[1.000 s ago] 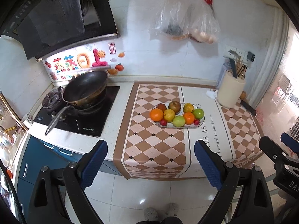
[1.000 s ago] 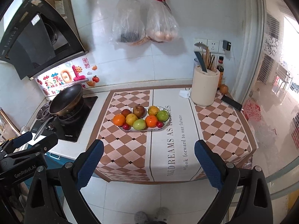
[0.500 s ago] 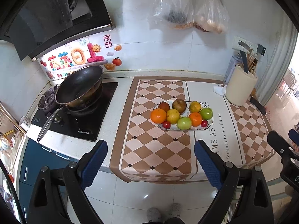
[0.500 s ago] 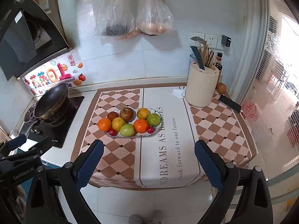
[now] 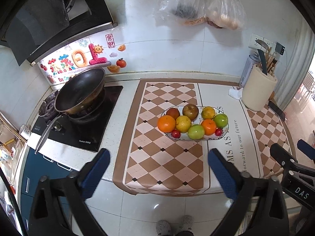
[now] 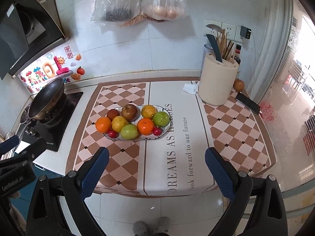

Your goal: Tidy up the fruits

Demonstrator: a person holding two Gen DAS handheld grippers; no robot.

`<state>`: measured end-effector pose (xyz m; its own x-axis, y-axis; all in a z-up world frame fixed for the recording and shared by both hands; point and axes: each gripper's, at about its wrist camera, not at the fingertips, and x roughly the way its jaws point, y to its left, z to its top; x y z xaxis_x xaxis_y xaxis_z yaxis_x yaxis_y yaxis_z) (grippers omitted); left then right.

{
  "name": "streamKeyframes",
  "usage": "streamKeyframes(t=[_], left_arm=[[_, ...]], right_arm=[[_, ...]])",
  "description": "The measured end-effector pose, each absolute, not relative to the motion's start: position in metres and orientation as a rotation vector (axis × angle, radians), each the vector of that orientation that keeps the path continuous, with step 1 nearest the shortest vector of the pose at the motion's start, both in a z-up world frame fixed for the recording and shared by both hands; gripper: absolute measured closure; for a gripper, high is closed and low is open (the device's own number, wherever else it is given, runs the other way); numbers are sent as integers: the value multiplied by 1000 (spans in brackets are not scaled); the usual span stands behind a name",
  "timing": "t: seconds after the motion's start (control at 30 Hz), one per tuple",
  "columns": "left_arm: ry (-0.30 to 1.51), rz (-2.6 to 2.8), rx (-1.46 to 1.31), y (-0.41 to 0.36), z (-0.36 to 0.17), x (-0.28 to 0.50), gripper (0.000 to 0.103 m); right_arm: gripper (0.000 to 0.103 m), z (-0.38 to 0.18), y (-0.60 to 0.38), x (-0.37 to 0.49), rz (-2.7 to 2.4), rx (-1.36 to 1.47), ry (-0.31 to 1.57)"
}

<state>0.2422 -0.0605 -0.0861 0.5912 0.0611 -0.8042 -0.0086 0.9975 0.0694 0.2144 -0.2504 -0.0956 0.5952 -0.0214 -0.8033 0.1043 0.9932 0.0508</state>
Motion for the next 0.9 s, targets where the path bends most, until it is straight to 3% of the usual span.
streamKeyframes(t=[0.9], left_arm=[[905,18,55,-61,-78,235,0]], right_arm=[[2,-81,-246,205,-71,94,901]])
